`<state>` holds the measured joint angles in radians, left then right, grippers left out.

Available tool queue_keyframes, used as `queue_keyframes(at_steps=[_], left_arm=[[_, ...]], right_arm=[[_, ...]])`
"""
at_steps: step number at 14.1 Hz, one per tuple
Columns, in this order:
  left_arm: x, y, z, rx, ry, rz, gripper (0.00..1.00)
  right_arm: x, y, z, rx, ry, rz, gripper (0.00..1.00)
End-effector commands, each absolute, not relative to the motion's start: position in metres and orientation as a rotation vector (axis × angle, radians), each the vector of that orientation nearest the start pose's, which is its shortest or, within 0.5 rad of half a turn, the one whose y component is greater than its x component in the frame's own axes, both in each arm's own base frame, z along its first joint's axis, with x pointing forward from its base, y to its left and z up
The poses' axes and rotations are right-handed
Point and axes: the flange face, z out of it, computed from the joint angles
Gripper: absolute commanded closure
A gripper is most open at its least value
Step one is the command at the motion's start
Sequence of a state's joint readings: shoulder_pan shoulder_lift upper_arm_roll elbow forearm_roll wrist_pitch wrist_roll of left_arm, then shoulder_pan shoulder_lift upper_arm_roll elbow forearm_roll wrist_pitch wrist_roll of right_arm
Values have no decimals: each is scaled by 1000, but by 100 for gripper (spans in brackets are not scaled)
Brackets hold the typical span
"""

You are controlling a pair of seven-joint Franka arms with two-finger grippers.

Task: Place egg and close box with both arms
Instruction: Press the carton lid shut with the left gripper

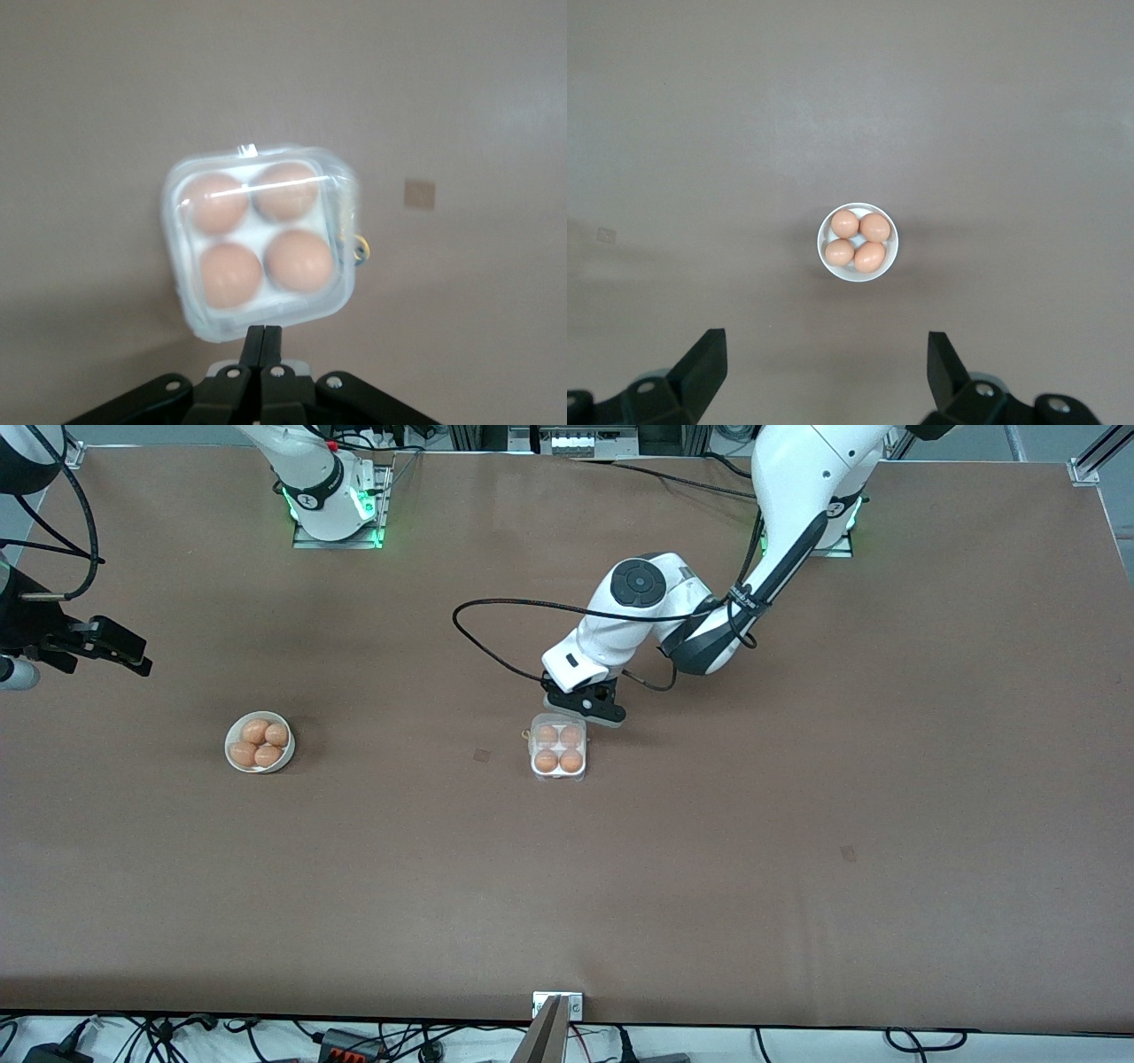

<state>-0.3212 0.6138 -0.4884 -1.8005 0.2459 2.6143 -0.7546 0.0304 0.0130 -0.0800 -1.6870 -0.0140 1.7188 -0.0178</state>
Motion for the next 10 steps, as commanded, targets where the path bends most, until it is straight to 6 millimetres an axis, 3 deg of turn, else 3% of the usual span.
queue_keyframes(at_steps=[1,4,8,10], left_arm=[[504,-467,278,-3395,233,-290,99],[504,-465,287,-3392,236,-305,99],[520,-428,342,-3267,175,-250,99],[510,-415,368,-3171,179,-166,99]], right_arm=[[561,-32,581,-3165,39,-42,0],[559,-30,582,-3164,34,-25,0],[556,-29,583,-3164,35,-9,0],[556,-26,583,-3162,28,-6,0]])
